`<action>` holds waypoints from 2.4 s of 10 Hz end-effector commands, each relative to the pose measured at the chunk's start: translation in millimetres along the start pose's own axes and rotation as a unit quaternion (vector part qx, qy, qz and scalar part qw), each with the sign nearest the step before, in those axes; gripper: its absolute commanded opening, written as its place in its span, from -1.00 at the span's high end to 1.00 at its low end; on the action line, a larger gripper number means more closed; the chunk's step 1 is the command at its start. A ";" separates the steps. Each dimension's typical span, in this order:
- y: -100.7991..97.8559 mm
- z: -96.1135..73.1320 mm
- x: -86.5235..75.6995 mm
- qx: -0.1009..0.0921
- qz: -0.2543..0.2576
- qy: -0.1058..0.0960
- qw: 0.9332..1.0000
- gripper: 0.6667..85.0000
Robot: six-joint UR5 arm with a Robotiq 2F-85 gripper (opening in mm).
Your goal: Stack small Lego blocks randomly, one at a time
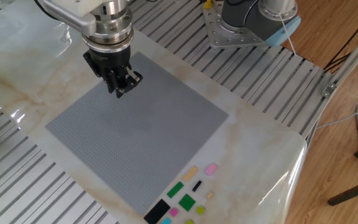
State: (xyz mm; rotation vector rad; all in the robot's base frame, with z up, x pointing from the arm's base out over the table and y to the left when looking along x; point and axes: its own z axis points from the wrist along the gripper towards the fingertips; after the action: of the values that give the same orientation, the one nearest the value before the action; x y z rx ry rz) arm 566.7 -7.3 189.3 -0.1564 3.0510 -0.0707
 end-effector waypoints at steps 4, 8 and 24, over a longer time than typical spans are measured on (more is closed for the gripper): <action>3.1 -0.4 -2.4 -0.007 -0.012 -0.005 1.000 0.88; 9.5 -0.7 9.8 -0.020 -0.019 0.018 0.999 0.72; 97.4 62.8 -35.5 -0.063 0.042 0.010 0.997 0.30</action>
State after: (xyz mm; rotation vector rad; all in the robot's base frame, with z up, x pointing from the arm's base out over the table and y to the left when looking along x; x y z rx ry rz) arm 582.7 61.1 147.4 -0.1141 3.0971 0.0872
